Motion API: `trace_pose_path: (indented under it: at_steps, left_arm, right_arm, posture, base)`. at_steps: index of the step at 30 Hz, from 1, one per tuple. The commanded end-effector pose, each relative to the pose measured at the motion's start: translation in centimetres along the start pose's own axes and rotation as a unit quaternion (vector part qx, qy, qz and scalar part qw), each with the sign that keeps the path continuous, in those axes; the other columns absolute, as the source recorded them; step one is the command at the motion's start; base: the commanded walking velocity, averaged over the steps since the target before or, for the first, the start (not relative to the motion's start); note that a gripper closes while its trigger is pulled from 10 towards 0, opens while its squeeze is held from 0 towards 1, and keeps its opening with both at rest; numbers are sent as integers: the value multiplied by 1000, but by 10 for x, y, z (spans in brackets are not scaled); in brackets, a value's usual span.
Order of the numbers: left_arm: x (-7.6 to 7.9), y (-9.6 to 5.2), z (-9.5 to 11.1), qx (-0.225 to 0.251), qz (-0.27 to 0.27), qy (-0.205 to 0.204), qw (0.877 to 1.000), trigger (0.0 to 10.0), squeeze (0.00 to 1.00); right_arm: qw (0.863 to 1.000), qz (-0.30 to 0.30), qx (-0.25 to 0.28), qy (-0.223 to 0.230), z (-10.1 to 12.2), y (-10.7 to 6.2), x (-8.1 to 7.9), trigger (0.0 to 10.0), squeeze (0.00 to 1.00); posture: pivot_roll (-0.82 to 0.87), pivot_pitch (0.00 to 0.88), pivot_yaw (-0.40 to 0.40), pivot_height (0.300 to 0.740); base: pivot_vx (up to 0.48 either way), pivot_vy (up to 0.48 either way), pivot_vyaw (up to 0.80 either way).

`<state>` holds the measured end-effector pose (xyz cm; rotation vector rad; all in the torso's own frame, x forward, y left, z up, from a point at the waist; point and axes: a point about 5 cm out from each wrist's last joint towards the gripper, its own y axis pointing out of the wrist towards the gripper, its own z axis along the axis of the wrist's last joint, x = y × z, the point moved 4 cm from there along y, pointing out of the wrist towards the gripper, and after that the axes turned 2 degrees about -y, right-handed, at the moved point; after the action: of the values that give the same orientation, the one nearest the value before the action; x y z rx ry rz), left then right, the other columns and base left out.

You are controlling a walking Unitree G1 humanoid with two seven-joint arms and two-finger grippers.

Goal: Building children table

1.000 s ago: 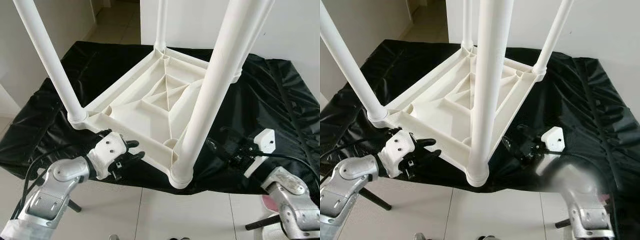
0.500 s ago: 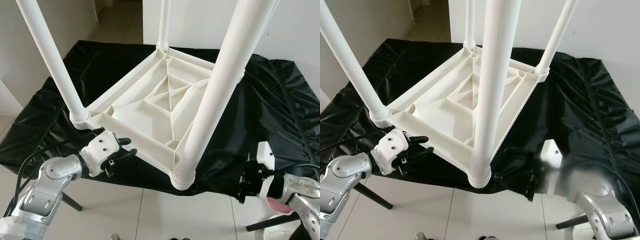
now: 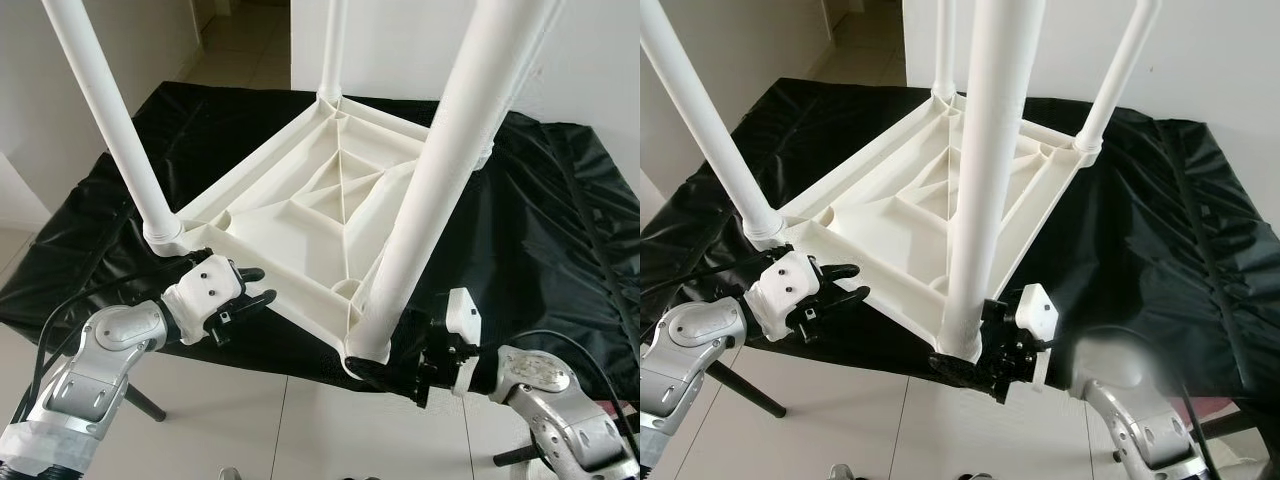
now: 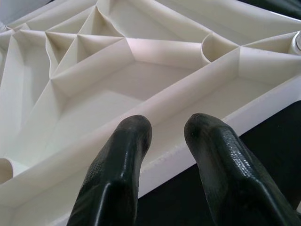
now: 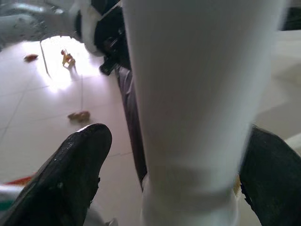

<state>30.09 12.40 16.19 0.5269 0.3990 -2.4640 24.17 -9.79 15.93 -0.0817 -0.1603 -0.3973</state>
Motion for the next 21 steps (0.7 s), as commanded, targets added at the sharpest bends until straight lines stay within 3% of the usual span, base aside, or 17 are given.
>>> trace_pose_path:
  at_steps: [1,5,8,12,14,19,21]
  left_arm:
    - [3,4,0,1,-7,5,1000,10000,0]
    - [3,5,0,3,-8,5,1000,10000,0]
    - [3,8,2,7,-9,6,1000,10000,0]
    - [4,10,3,11,-13,6,1000,10000,0]
    - [4,10,3,11,-13,6,1000,10000,0]
    - [9,16,7,22,-24,7,999,10000,0]
    - [9,17,7,22,-25,8,999,10000,0]
  right_arm:
    - [1000,-13,3,0,-4,7,-2,10000,0]
    - [999,-32,12,1,-6,16,-1,10000,0]
    - [998,-69,9,-7,-10,18,9,10000,0]
    - [993,-112,-13,-18,-19,6,31,10000,0]
    - [993,-112,-13,-18,-19,6,31,10000,0]
    - [984,-169,-39,-36,-28,-15,66,10000,0]
    - [983,-176,-43,-38,-29,-18,70,10000,0]
  posture:
    - [7,93,-3,740]
    - [4,91,-3,740]
    - [3,91,-3,740]
    - [1,91,7,740]
    - [1,91,7,740]
    - [0,77,0,740]
    - [0,77,0,740]
  base:
    - [0,0,0]
    - [0,0,0]
    - [0,0,0]
    - [0,0,0]
    - [0,0,0]
    - [0,0,0]
    - [0,0,0]
